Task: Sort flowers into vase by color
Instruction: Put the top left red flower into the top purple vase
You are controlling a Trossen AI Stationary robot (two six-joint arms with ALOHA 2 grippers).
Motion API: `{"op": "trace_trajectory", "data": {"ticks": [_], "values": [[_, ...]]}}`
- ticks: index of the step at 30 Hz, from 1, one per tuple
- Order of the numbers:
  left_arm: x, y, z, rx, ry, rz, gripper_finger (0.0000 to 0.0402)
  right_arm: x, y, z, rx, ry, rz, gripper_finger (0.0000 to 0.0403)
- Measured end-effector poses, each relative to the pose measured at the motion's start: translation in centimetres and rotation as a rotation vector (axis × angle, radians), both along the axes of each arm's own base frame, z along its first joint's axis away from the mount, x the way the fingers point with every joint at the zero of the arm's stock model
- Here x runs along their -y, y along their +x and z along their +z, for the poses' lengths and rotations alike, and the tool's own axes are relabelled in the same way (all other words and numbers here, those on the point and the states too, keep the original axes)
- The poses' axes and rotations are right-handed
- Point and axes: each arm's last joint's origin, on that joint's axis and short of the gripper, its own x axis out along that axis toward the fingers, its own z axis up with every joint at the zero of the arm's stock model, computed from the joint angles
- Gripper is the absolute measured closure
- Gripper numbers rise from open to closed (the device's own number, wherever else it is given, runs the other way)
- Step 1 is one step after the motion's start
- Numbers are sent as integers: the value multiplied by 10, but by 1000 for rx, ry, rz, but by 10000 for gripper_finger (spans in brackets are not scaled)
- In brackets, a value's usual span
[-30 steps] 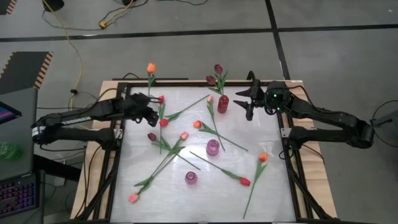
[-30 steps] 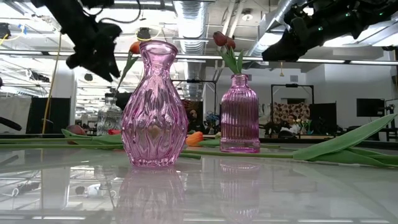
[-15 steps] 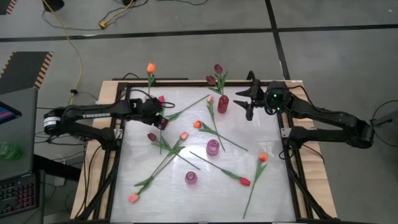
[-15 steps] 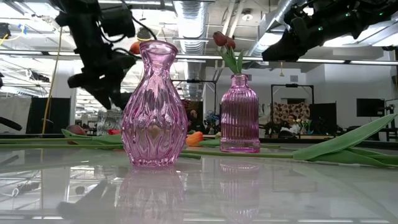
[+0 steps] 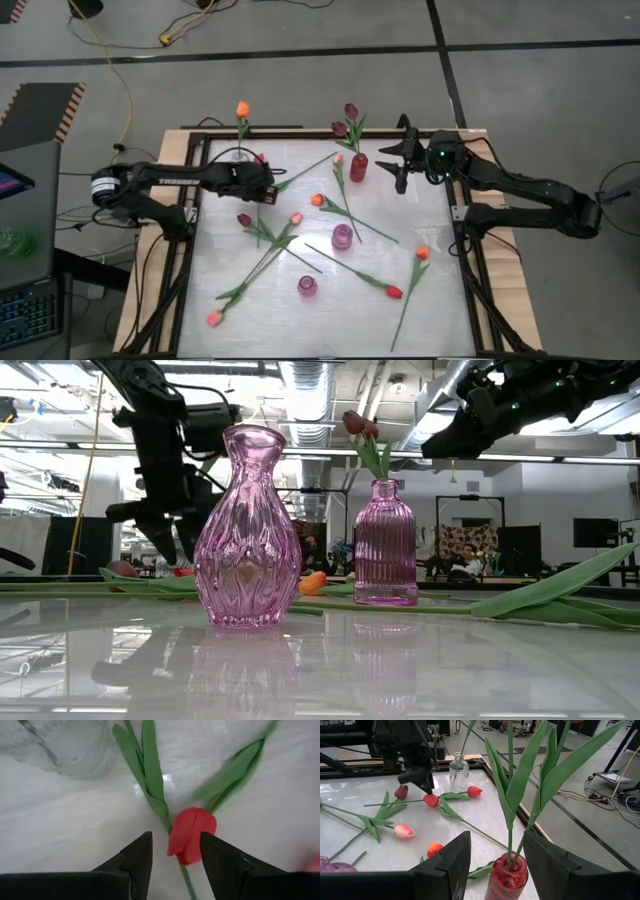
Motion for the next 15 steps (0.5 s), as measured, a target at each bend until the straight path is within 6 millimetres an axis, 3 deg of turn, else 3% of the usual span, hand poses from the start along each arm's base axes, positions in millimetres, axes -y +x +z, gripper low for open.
{"op": "trace_trajectory", "data": {"ticks": [7,15], "values": [[-5,9,-15,-8,25,80,251,0,0,0,0,0,0,196],[-5,11,-10,63,5,132,251,0,0,0,0,0,0,196]]}}
